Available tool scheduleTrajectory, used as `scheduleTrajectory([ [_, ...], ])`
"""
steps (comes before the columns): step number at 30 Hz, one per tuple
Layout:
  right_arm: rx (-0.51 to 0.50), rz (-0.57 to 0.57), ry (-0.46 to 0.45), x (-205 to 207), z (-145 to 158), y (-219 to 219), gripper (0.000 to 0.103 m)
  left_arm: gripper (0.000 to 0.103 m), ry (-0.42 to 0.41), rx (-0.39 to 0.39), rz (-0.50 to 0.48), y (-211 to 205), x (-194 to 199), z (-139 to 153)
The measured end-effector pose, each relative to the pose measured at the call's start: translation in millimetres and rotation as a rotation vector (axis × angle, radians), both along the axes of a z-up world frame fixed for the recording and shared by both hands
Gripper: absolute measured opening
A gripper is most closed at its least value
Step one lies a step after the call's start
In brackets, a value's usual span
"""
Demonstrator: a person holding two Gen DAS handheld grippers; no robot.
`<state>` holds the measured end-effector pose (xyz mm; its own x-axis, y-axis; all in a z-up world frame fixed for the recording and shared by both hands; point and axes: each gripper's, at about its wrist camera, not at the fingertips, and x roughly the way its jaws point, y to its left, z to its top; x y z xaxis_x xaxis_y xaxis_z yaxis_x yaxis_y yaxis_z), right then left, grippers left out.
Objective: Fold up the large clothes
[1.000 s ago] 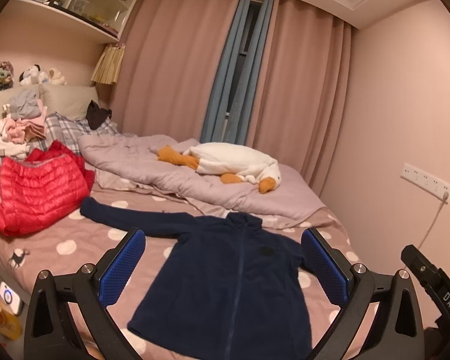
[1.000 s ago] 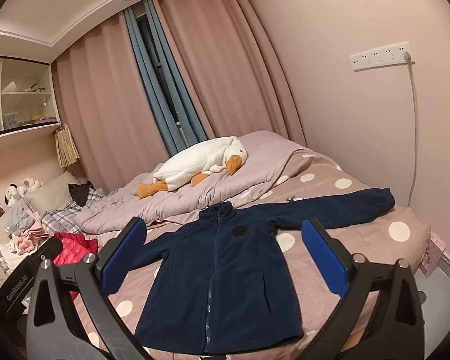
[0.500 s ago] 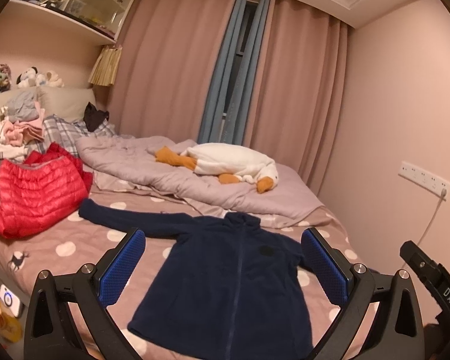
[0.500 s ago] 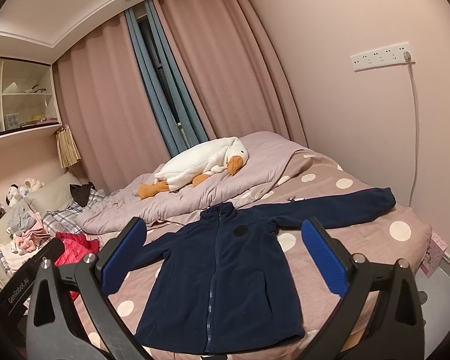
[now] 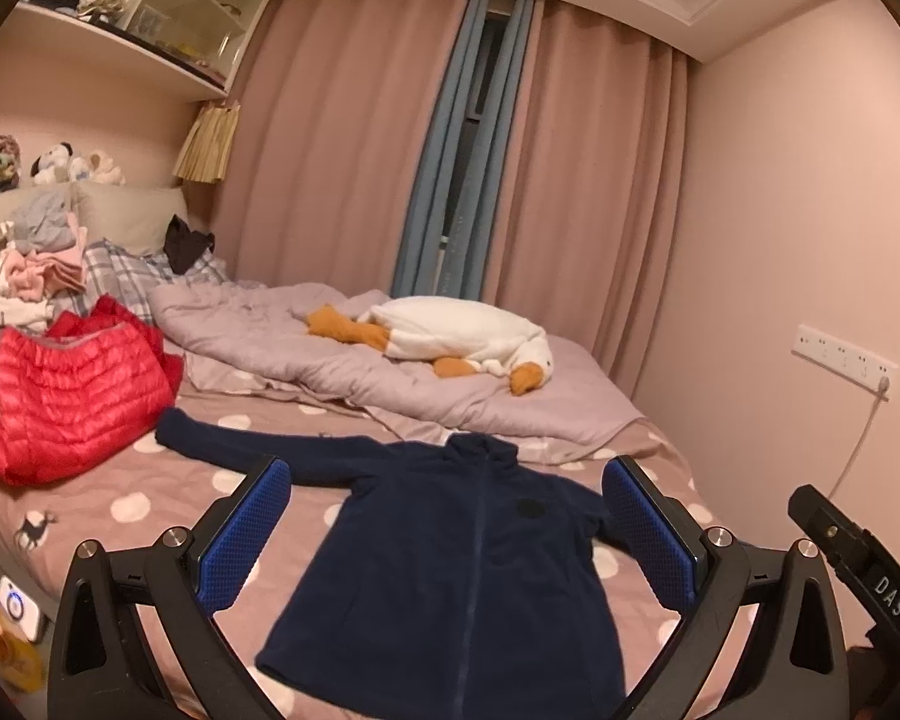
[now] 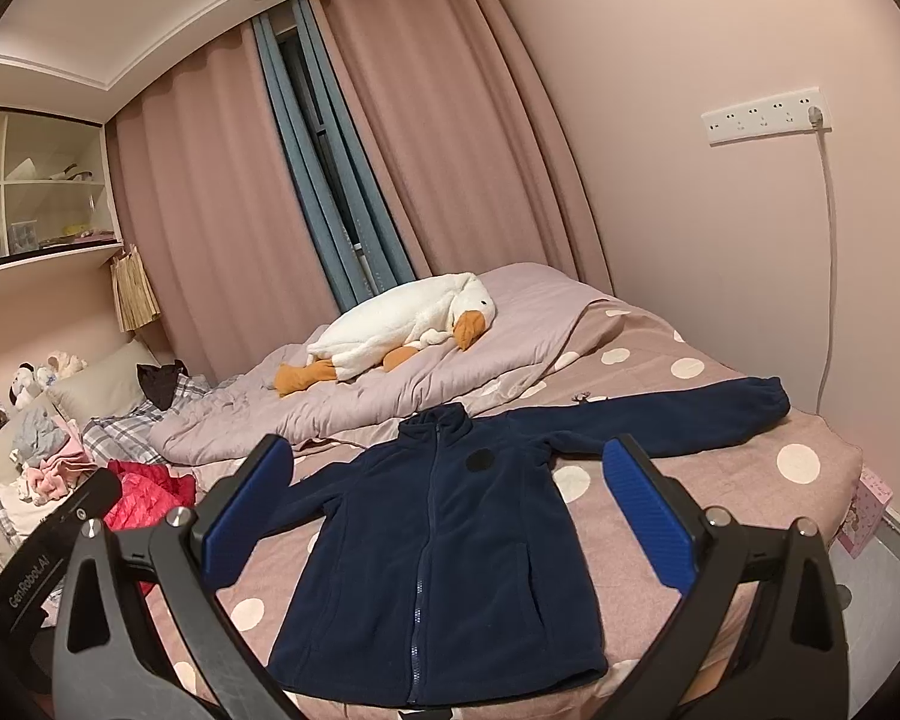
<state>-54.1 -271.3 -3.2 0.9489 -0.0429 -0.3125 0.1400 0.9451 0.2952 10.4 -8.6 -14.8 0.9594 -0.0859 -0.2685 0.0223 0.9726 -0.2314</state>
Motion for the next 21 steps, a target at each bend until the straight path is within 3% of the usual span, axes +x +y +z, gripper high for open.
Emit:
scheduleTrajectory([
  [21,0.032,0.011,0.028,4.9,-9.4,-4.5,0.103,0.103,0.03,-0.055,0.058,13.1,9.7,-6.8],
])
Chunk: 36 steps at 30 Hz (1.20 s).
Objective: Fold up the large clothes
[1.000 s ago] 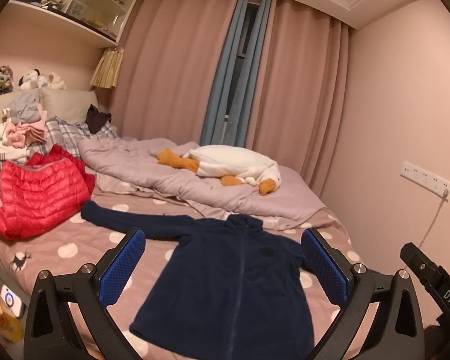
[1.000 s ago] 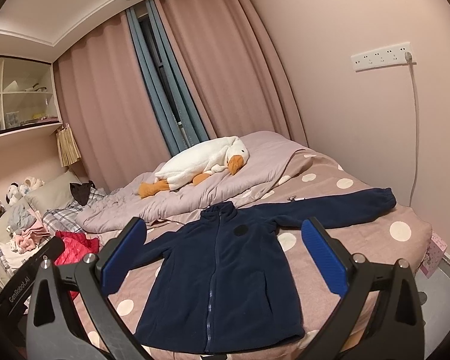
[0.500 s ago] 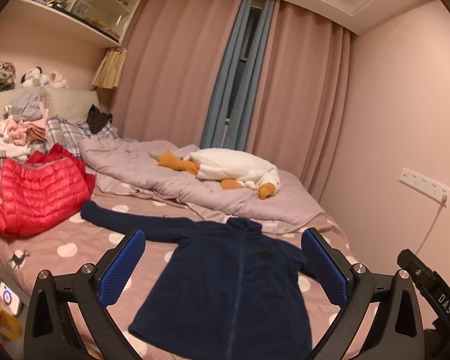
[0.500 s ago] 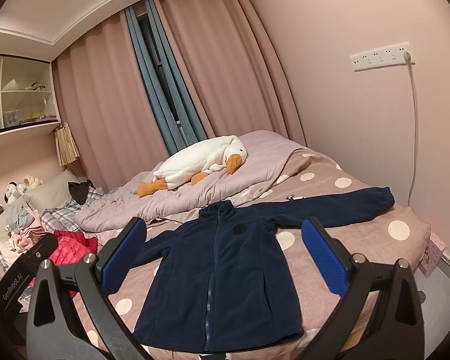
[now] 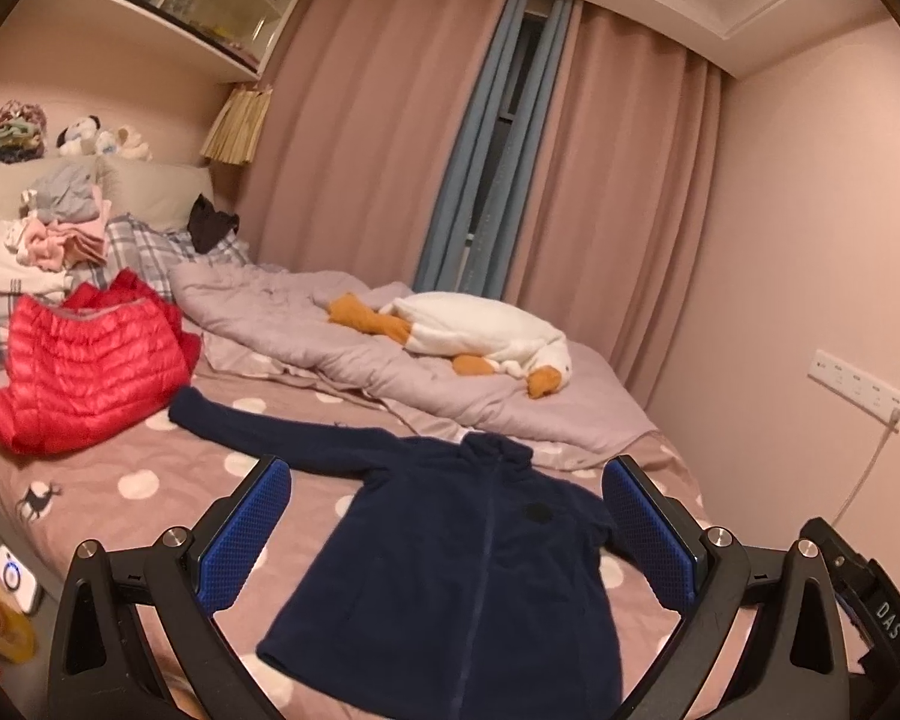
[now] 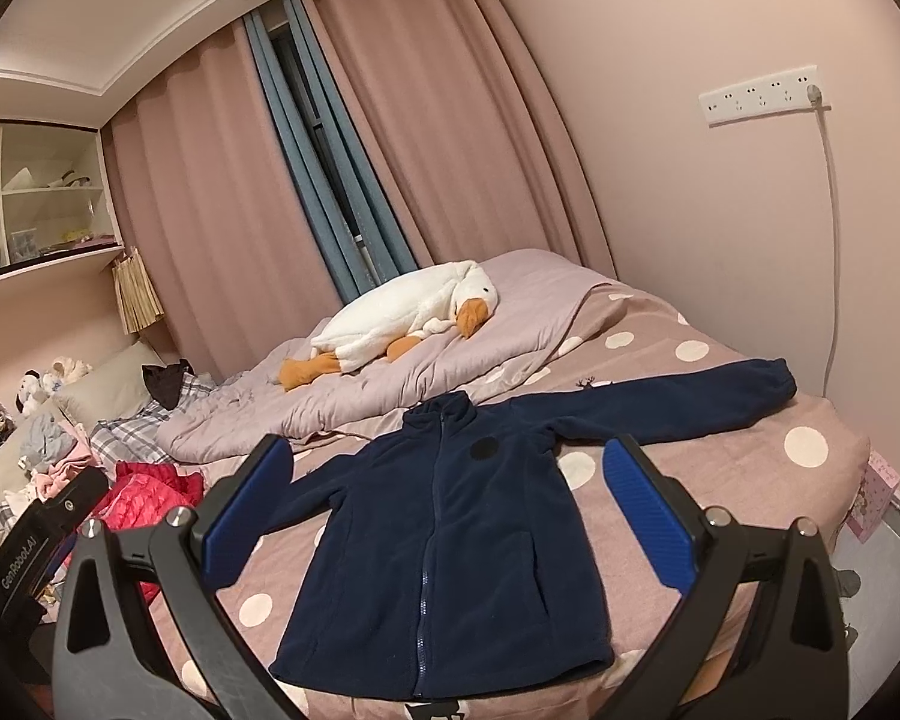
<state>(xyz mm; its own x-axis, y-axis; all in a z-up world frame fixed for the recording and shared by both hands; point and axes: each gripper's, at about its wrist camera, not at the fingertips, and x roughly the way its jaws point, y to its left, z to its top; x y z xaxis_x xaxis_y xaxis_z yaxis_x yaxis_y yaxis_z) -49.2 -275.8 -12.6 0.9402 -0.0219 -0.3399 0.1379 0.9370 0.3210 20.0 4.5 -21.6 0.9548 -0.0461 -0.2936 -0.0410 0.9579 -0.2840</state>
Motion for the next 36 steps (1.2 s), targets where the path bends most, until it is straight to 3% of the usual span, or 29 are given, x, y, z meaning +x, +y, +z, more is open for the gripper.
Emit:
scheduleTrajectory([
  [8,0.017,-0.001,0.064,30.6,-16.7,-3.2,0.103,0.103,0.083,-0.044,0.003,10.7,27.1,-19.4],
  [12,0.055,0.018,0.076,51.8,-28.5,-5.5,0.103,0.103,0.114,-0.029,0.021,12.7,46.2,-29.4],
  [14,0.164,0.075,0.011,63.5,-39.0,-14.2,0.103,0.103,0.141,-0.025,0.014,17.5,60.0,-37.0],
  [17,0.349,0.183,-0.005,87.6,-60.3,-33.0,0.103,0.103,0.202,-0.056,-0.001,35.5,86.5,-54.0],
  [19,0.435,0.195,0.005,106.8,-76.9,-50.0,0.103,0.103,0.223,-0.064,0.008,52.2,105.4,-64.5],
  [22,0.413,0.098,0.019,129.0,-90.6,-76.6,0.103,0.103,0.211,-0.095,0.008,85.9,135.1,-77.1],
  [26,0.348,-0.085,-0.015,156.0,-107.1,-135.8,0.103,0.103,0.185,-0.216,0.052,150.9,183.1,-94.3],
  [28,0.349,-0.224,-0.043,164.4,-118.1,-171.4,0.103,0.103,0.216,-0.293,0.085,188.5,212.6,-107.9],
  [30,0.351,-0.342,0.009,177.2,-132.3,-207.9,0.103,0.103,0.267,-0.361,0.142,215.2,233.7,-121.4],
  [32,0.354,-0.379,0.057,186.8,-148.3,-239.4,0.103,0.103,0.303,-0.411,0.245,244.3,251.3,-136.8],
  [34,0.356,-0.363,0.076,191.4,-158.8,-259.9,0.103,0.103,0.293,-0.418,0.28,265.5,264.4,-150.8],
  [36,0.339,-0.415,0.102,189.1,-167.9,-278.5,0.103,0.103,0.33,-0.412,0.305,282.3,281.2,-167.6],
])
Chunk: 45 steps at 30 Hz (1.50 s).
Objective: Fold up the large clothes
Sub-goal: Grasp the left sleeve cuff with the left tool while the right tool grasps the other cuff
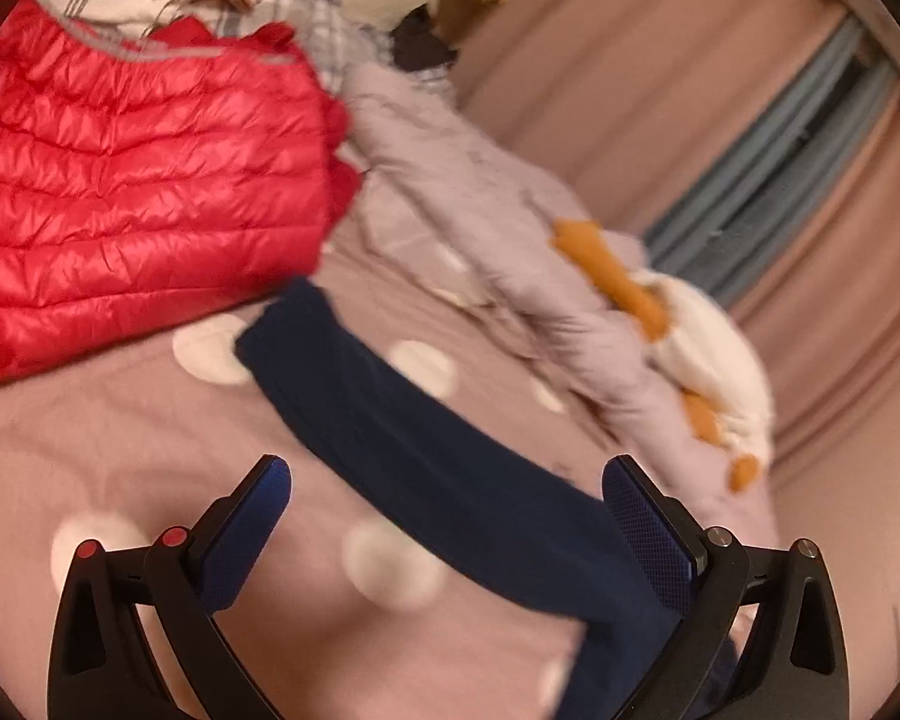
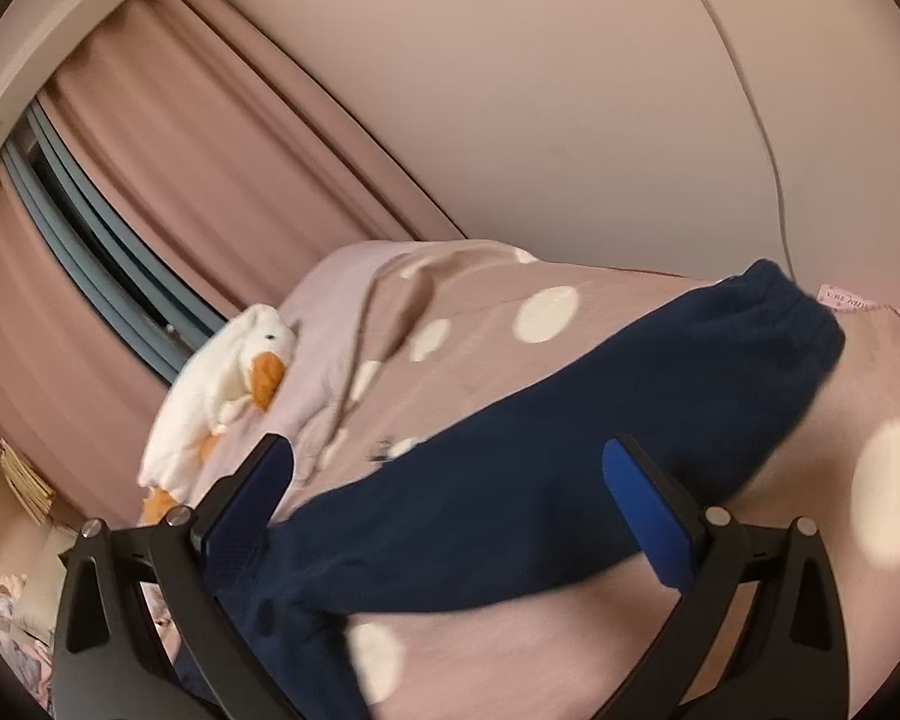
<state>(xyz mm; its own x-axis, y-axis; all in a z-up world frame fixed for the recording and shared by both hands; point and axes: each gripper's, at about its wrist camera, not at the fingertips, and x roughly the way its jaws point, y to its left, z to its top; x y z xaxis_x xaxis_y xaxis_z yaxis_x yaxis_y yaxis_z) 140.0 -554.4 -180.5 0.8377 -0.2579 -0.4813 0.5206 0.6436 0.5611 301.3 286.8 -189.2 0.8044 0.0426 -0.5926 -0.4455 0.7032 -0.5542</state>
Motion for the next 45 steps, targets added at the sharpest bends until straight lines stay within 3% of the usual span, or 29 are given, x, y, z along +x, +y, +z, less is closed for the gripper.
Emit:
scheduleTrajectory([
  [4,0.013,-0.112,0.086,-14.0,-13.5,-25.7,0.1,0.103,0.081,-0.017,-0.011,26.0,31.8,-42.1],
  [7,0.066,-0.165,0.118,-28.2,-23.5,-38.1,0.098,0.103,0.149,-0.132,-0.012,44.6,54.6,-80.1],
  [9,0.124,-0.204,0.107,-41.8,-30.8,-45.8,0.09,0.103,0.123,-0.227,-0.008,51.6,62.4,-99.3],
  [11,0.179,-0.236,0.078,-53.9,-35.4,-50.3,0.083,0.103,0.034,-0.243,0.021,52.0,61.0,-101.9],
  [13,0.198,-0.25,0.061,-57.4,-37.4,-50.6,0.082,0.103,-0.04,-0.305,-0.023,56.8,69.6,-105.4],
  [16,0.175,-0.252,0.104,-48.0,-38.7,-47.3,0.084,0.102,-0.051,-0.345,-0.082,60.0,80.8,-108.0],
  [19,0.208,-0.278,0.07,-43.7,-39.6,-49.0,0.086,0.1,-0.033,-0.36,-0.087,62.4,85.5,-107.6],
  [21,0.271,-0.29,0.035,-47.6,-43.5,-57.1,0.086,0.067,-0.029,-0.374,-0.059,67.2,86.6,-111.1],
  [22,0.295,-0.287,0.029,-50.3,-43.7,-60.2,0.086,0.042,-0.012,-0.396,-0.016,70.8,85.7,-118.8],
  [23,0.321,-0.276,0.02,-52.7,-42.1,-64.3,0.086,0.024,0.01,-0.425,0.036,74.8,83.7,-128.6],
  [25,0.345,-0.258,0.007,-56.0,-40.3,-67.9,0.086,0.017,-0.016,-0.458,0.079,79.3,78.0,-139.5],
  [32,0.395,-0.229,-0.08,-53.4,-48.7,-72.4,0.083,0.016,0.009,-0.312,0.102,66.8,78.0,-127.9],
  [35,0.415,-0.262,-0.06,-54.1,-44.4,-68.1,0.068,0.016,0.009,-0.249,0.103,62.4,75.9,-127.1],
  [42,0.38,-0.284,-0.019,-75.0,-34.3,-59.1,0.07,0.016,0.022,-0.169,0.111,53.4,83.6,-127.9],
  [45,0.301,-0.349,0.045,-84.2,-30.3,-56.5,0.072,0.016,0.014,-0.167,0.11,53.2,84.1,-129.2],
])
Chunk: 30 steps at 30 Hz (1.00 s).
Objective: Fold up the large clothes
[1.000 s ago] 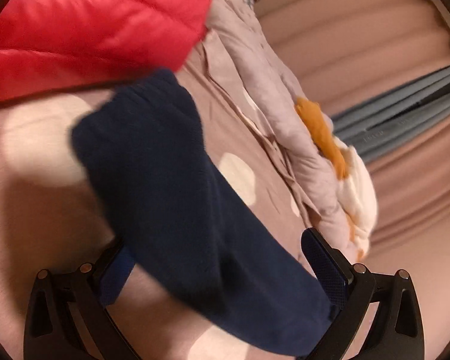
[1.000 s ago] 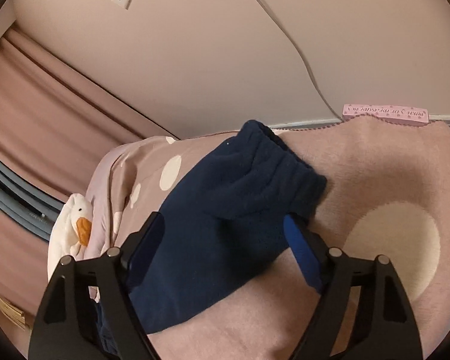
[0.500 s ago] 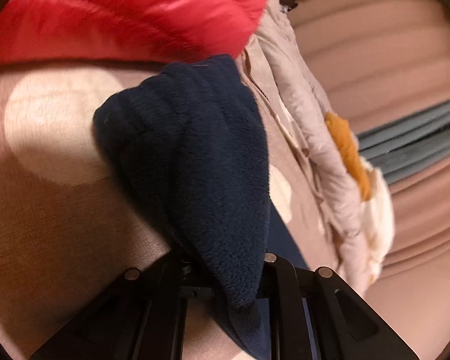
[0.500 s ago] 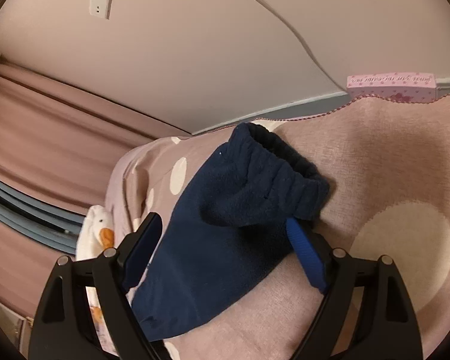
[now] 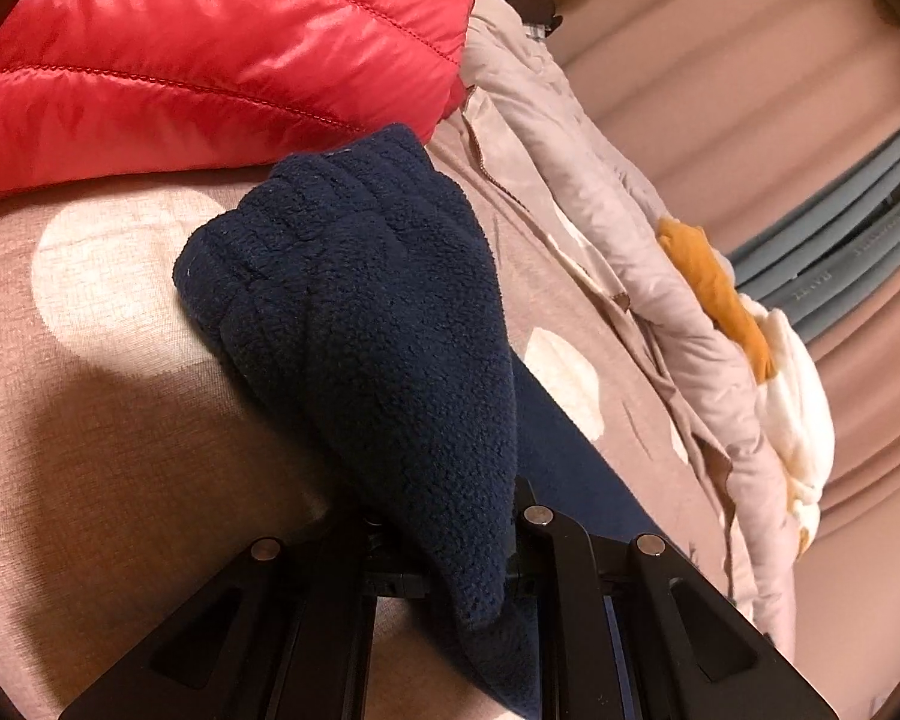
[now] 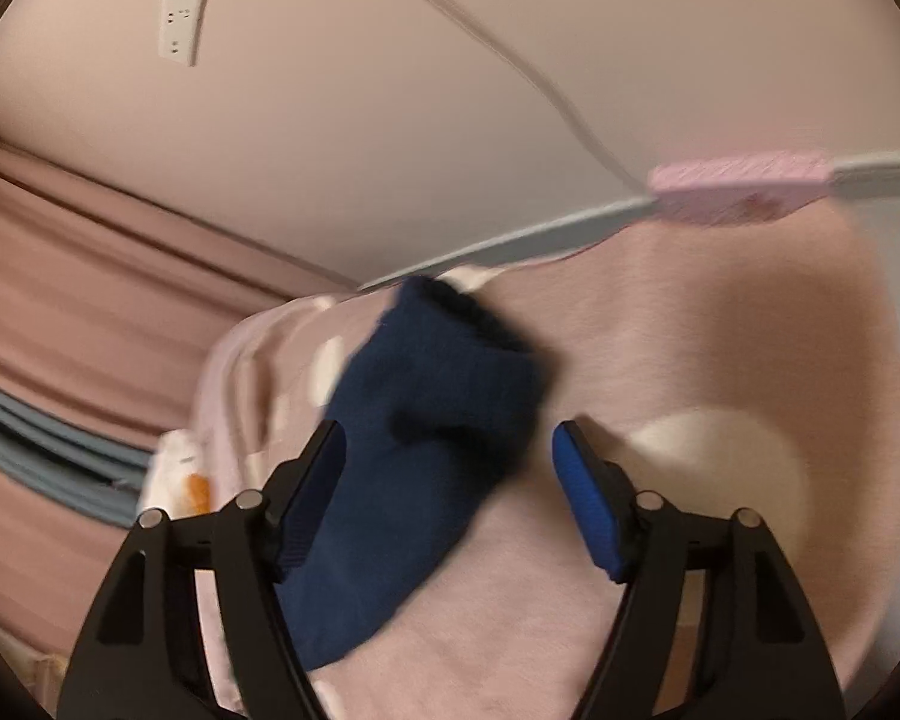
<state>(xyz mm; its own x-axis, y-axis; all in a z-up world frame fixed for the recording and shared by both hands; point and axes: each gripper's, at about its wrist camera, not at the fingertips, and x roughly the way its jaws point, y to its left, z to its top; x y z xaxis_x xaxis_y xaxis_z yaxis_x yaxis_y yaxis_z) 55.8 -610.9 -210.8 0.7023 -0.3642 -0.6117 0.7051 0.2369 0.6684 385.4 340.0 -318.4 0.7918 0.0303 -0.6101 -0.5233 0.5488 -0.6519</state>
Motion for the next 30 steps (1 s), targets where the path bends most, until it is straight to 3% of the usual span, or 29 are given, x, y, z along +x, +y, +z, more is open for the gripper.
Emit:
scheduleTrajectory([
  [2,-0.026,-0.019,0.015,-4.4,-0.2,-3.0,0.076,0.016,-0.002,0.005,0.001,-0.8,0.9,-0.1],
  [5,0.021,-0.022,-0.04,-1.1,-10.1,-12.8,0.077,0.016,0.001,0.012,0.001,-1.6,2.0,0.0],
  [9,-0.024,0.043,-0.072,34.9,-12.6,-18.9,0.072,0.016,-0.002,0.01,0.001,-1.6,2.0,-0.3],
  [10,-0.035,0.064,-0.055,45.0,-13.7,-19.1,0.063,0.016,-0.004,0.007,0.001,-1.4,2.3,-0.7],
  [11,-0.053,0.071,-0.016,55.5,-14.4,-16.2,0.034,0.016,-0.005,0.006,0.001,-0.6,-0.9,-1.4],
  [12,-0.05,0.057,0.041,65.1,-16.1,-15.1,0.02,0.016,-0.006,0.004,0.001,-0.2,-0.5,-1.4],
  [13,-0.03,0.045,0.063,70.0,-17.5,-14.5,0.015,0.016,-0.005,0.005,0.001,-0.1,-0.5,-1.2],
  [15,-0.023,0.046,-0.008,75.4,-8.8,-9.0,0.014,0.016,-0.003,0.005,-0.001,0.2,-0.1,-0.9],
  [18,-0.119,0.141,-0.047,97.1,29.4,10.0,0.013,0.016,-0.011,-0.01,0.0,2.4,-0.7,-1.8],
  [20,-0.215,0.213,-0.025,120.8,59.8,32.4,0.013,0.016,0.0,0.003,0.005,1.0,-0.6,-0.1],
  [24,-0.343,0.405,-0.075,185.7,118.3,105.6,0.013,0.017,0.051,0.035,-0.016,-6.9,7.9,11.3],
  [27,-0.404,0.533,-0.137,235.4,141.3,168.6,0.013,0.017,0.116,0.068,0.01,-11.5,8.4,19.7],
  [30,-0.444,0.62,-0.075,285.6,145.1,240.5,0.013,0.017,0.139,0.152,0.087,-21.7,-4.4,37.2],
])
